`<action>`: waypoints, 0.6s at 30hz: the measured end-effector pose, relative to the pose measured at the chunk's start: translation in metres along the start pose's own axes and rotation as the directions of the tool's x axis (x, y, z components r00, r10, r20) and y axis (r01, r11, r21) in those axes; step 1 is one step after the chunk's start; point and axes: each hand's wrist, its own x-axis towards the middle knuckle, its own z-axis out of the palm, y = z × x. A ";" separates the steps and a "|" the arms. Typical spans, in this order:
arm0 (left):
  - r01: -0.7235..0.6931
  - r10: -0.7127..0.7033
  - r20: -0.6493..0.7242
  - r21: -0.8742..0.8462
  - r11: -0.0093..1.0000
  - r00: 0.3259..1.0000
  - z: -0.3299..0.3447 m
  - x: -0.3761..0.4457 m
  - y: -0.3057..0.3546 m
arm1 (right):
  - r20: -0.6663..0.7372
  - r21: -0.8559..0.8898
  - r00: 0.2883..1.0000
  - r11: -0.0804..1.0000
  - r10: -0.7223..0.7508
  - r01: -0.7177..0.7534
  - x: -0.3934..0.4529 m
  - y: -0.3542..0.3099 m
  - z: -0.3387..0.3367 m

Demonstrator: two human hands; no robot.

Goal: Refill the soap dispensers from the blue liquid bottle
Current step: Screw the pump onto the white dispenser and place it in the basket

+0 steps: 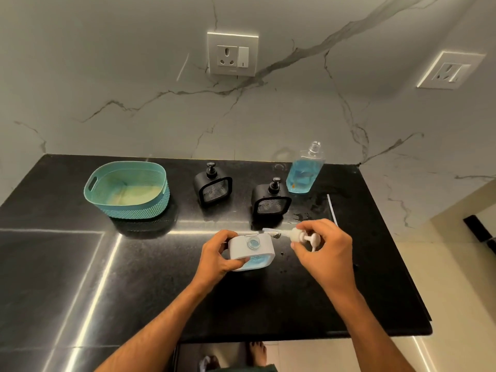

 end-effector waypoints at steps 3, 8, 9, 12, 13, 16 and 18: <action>-0.006 0.006 0.011 -0.008 1.000 1.000 0.000 0.000 -0.001 | 0.051 -0.002 0.996 0.997 -0.074 0.075 0.003 -0.019 -0.009; -0.026 0.026 0.032 0.002 1.000 0.999 0.000 0.000 -0.002 | 0.165 0.003 0.979 0.993 -0.118 0.119 0.003 -0.033 -0.011; -0.030 0.030 0.032 0.004 1.000 0.999 0.000 0.000 -0.002 | 0.188 -0.004 0.975 0.993 -0.119 0.122 0.003 -0.034 -0.010; -0.050 0.049 0.032 0.010 0.999 0.998 0.000 0.000 -0.004 | 0.254 -0.034 0.960 0.991 -0.117 0.130 0.005 -0.037 -0.001; -0.058 0.057 0.034 0.013 0.998 0.998 0.000 0.000 -0.004 | 0.277 -0.047 0.953 0.989 -0.119 0.137 0.006 -0.038 0.004; -0.081 0.081 0.037 0.024 0.996 0.996 0.000 0.000 -0.005 | 0.371 -0.129 0.920 0.975 -0.124 0.183 0.013 -0.041 0.027; -0.086 0.084 0.038 0.032 0.996 0.996 0.000 0.001 -0.006 | 0.435 -0.176 0.892 0.960 -0.121 0.217 0.018 -0.042 0.044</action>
